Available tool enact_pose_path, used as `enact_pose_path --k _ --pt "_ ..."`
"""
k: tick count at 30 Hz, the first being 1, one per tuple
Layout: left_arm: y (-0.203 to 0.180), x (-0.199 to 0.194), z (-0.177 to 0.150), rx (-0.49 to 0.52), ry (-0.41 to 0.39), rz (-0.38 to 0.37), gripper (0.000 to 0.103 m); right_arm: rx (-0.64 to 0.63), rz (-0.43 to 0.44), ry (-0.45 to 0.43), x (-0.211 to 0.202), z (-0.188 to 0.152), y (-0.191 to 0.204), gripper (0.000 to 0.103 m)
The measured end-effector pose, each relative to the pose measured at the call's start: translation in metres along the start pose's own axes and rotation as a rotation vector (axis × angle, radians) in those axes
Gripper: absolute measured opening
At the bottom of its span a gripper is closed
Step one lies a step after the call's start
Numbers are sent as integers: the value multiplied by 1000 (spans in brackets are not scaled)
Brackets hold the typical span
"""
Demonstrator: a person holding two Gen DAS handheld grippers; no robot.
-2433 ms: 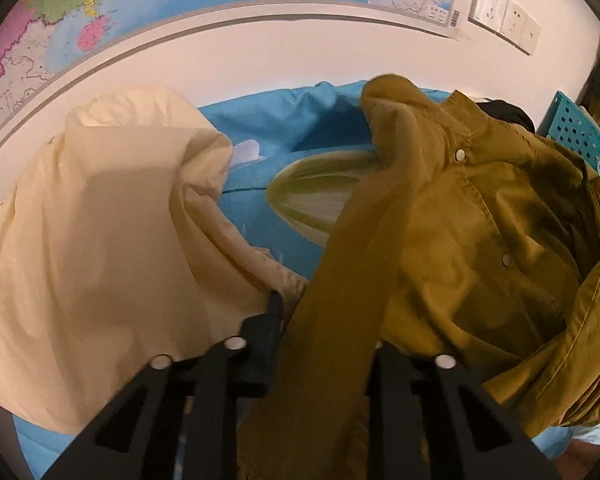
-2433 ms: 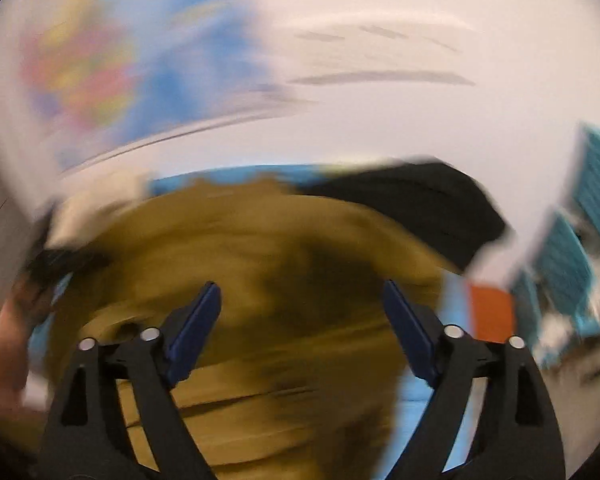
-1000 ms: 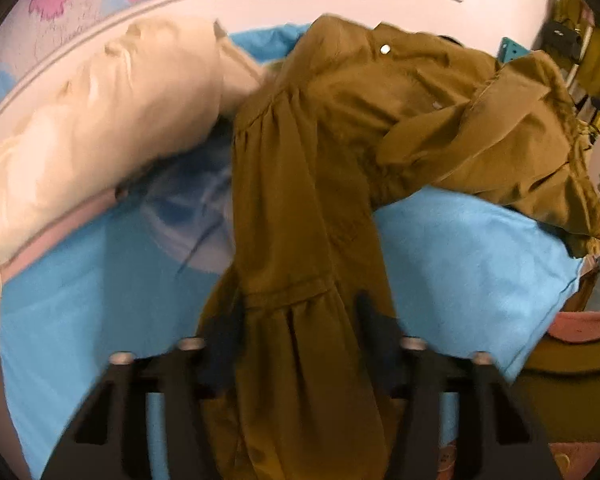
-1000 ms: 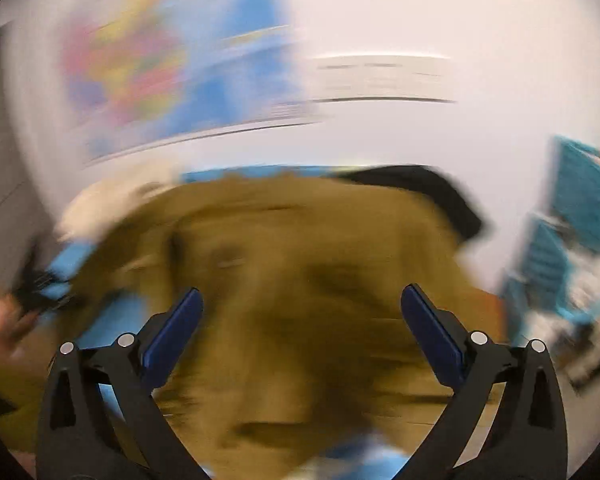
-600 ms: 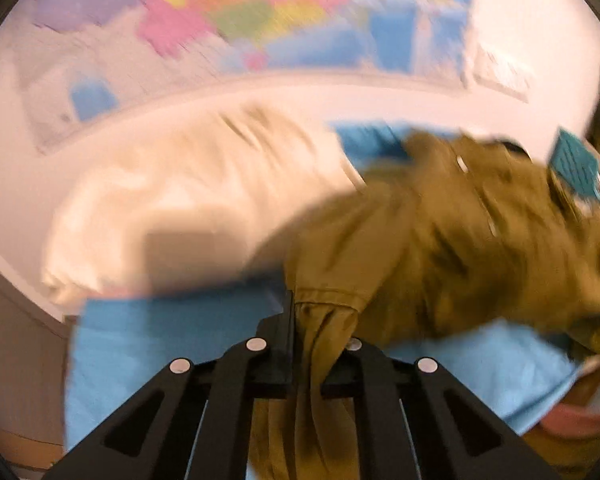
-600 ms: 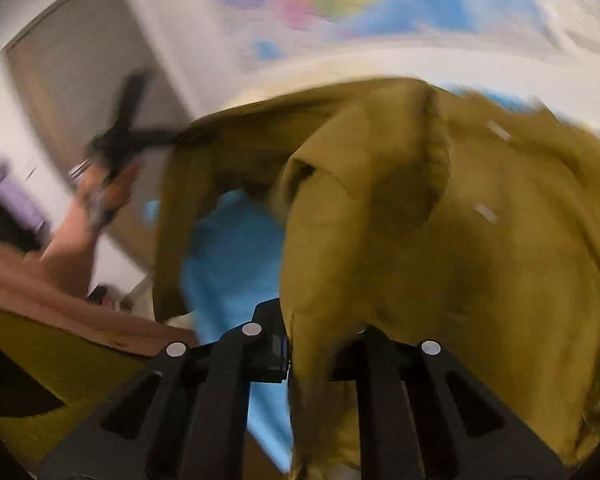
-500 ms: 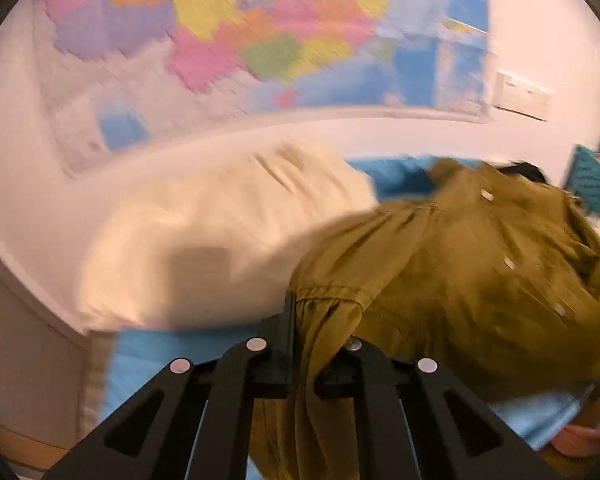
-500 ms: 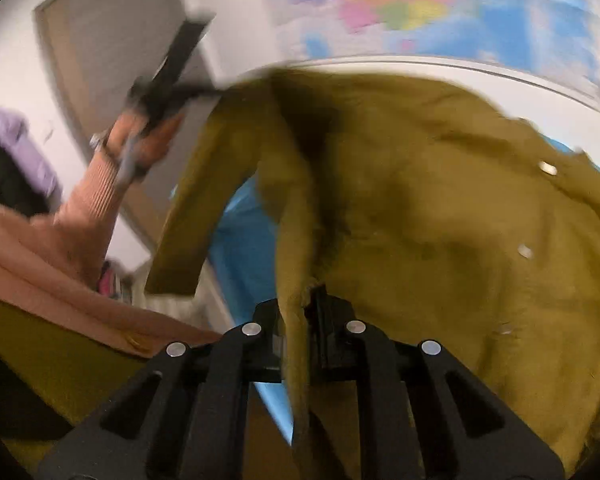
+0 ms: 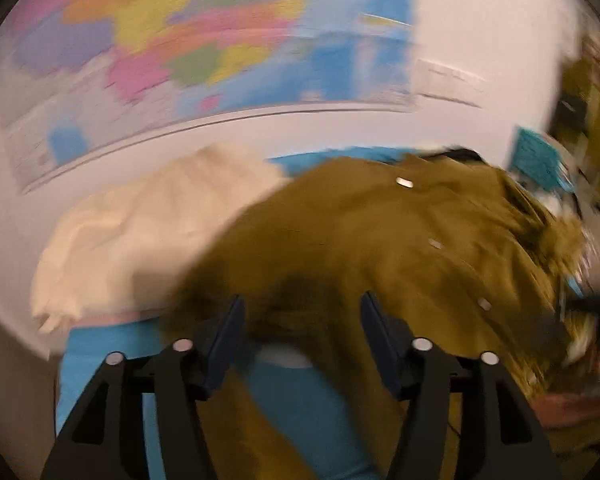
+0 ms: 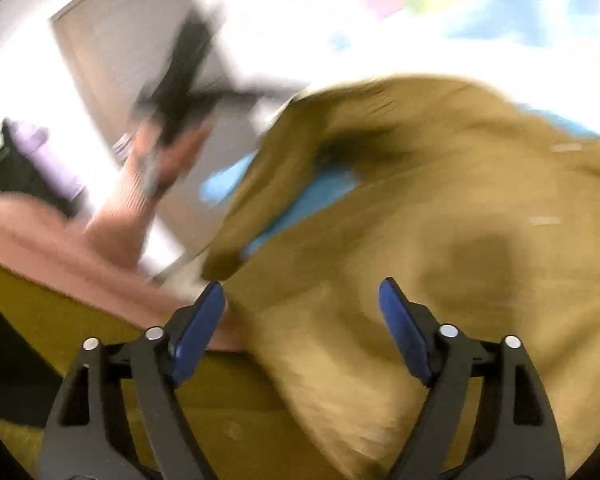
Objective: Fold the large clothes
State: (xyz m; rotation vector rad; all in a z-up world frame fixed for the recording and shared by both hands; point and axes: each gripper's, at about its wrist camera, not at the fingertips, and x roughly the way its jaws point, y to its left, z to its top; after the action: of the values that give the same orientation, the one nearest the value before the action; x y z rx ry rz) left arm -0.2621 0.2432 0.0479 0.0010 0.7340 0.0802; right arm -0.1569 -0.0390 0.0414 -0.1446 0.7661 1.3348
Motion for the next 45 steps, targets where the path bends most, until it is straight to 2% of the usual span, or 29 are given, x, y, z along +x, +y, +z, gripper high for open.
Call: enact_pose_path --k 2,4,6,8,9,12,13,14,15,16,17,19,20,21,22,23,25,26,27,28,29,30,31,32,35,36,37,41,45 --pt "-38 15 -10 100 32 -42 63 106 -163 -70 -40 -5 -33 80" --pt "-60 38 -23 144 91 -103 65 203 -298 -105 -74 -19 -60 82" --pt "-79 64 -37 161 171 -155 65 292 -426 -69 -96 -42 -80 84" --pt "-91 81 -49 170 219 -170 65 331 -505 -17 -100 -60 -82 90" --pt "-94 92 -54 171 244 -173 65 364 -548 11 -102 -74 -83 95" --pt "-94 106 -61 190 264 -149 65 434 -666 71 -101 -104 -80 95" --pt "-95 110 -64 190 272 -145 65 464 -659 70 -110 -114 -90 94" --pt "-94 113 -64 179 279 -148 65 506 -615 54 -116 -128 -95 90" --pt "-93 114 -64 168 282 -151 66 554 -532 13 -117 -139 -95 63" --pt "-88 112 -63 166 278 -147 66 575 -454 -13 -118 -145 -99 12" --pt "-87 111 -63 167 276 -137 66 592 -388 -38 -114 -149 -97 8" --pt "-81 111 -61 157 284 -123 67 604 -362 -118 -131 -156 -89 5" --pt "-78 112 -60 149 291 -111 68 616 -337 -171 -150 -160 -89 5" --pt "-75 113 -60 140 298 -99 71 629 -307 -264 -178 -166 -83 5" --pt "-74 114 -60 141 301 -93 72 623 -305 -299 -196 -172 -79 5" --pt "-74 115 -60 144 301 -86 74 615 -335 -285 -205 -178 -75 5" --pt "-77 116 -57 171 308 -62 74 630 -392 -152 -192 -191 -82 10" --pt "-80 117 -56 191 309 -44 74 661 -416 -64 -177 -199 -92 16" --pt "-84 118 -53 204 305 -29 74 675 -462 27 -161 -204 -99 29" --pt "-84 118 -50 212 302 -18 73 670 -486 51 -160 -204 -99 36" --pt "-86 116 -47 220 296 -11 72 663 -490 32 -164 -202 -97 38" --pt "-88 113 -44 225 284 -11 72 644 -485 -5 -174 -197 -93 51" --pt "-90 107 -40 226 263 -23 72 607 -516 -41 -185 -193 -86 76" --pt "-92 102 -36 229 245 -32 72 561 -569 -88 -193 -186 -79 84" --pt "-102 91 -25 258 187 -34 72 497 -709 -207 -232 -170 -76 89" --pt "-105 89 -21 264 174 -36 72 486 -752 -227 -236 -169 -82 95" --pt "-109 88 -17 266 163 -46 72 475 -805 -242 -238 -165 -86 97" --pt "-132 92 0 288 133 -91 72 423 -895 -159 -209 -157 -121 97" --pt "-154 95 7 303 131 -133 72 357 -942 -12 -150 -155 -151 97"
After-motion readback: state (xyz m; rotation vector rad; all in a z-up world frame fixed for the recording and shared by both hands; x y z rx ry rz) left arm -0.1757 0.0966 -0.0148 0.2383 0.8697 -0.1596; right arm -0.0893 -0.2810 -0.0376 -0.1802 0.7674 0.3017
